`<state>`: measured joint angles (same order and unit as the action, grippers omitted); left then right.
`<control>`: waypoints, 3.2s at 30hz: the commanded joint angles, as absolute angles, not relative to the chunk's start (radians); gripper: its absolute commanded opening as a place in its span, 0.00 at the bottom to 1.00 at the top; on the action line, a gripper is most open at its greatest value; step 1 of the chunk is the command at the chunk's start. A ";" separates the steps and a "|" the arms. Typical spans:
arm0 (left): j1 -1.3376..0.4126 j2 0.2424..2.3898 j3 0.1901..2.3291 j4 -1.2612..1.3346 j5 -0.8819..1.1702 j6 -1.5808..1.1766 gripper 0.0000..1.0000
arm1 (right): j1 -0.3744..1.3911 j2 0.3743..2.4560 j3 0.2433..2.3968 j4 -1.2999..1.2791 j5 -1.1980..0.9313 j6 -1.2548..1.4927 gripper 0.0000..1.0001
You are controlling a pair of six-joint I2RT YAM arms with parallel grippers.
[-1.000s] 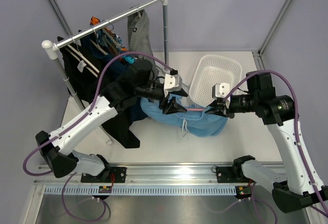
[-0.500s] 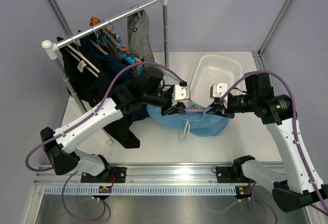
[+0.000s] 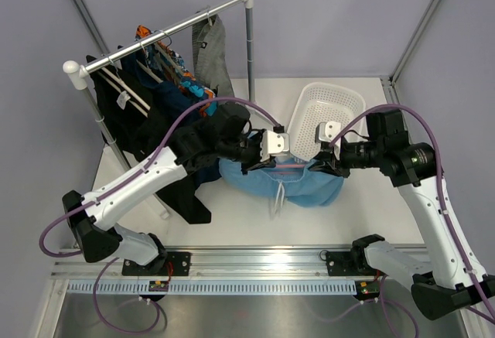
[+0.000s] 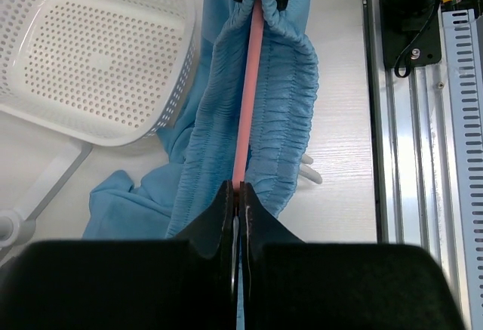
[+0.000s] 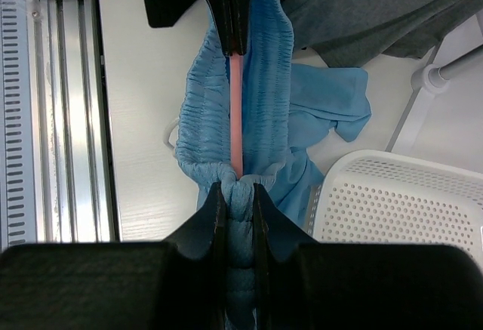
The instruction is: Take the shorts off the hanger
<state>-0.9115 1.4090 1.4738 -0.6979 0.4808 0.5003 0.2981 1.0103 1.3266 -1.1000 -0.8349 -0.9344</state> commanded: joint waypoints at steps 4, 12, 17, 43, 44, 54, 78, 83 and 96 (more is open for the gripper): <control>-0.847 1.385 1.494 -0.723 0.463 0.391 0.00 | 0.311 1.025 1.295 -0.804 -0.868 -0.601 0.51; -0.807 1.388 1.456 -0.718 0.416 0.074 0.00 | 0.311 1.034 1.350 -0.638 -0.661 -0.215 0.94; -0.807 1.373 1.447 -0.655 0.349 -0.266 0.00 | 0.330 1.054 1.377 -0.652 -0.493 0.138 0.92; -0.807 1.238 1.293 -0.488 0.242 -0.704 0.00 | 0.545 1.276 1.310 -0.499 -0.146 0.247 0.48; -0.807 1.235 1.293 -0.495 0.244 -0.700 0.00 | 0.545 1.287 1.315 -0.497 -0.121 0.230 0.36; -0.808 1.152 1.252 -0.626 0.282 -0.462 0.00 | 0.450 1.341 1.471 -0.421 0.017 0.144 0.00; -0.793 0.970 1.206 -0.387 0.042 -0.357 0.00 | 0.364 1.327 1.246 -0.449 -0.452 -0.023 0.00; -0.788 0.966 1.148 -0.224 0.066 -0.382 0.00 | 0.370 1.298 1.157 -0.495 -0.754 -0.165 0.00; -0.798 1.134 0.954 0.491 0.024 -0.355 0.00 | 0.486 1.197 1.094 -0.583 -0.817 -0.376 0.00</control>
<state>-0.7940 1.1152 0.9169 0.1974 0.0734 -0.3992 0.4744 1.2377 1.1172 -0.5896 -0.8211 -0.3321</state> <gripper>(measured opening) 0.024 0.026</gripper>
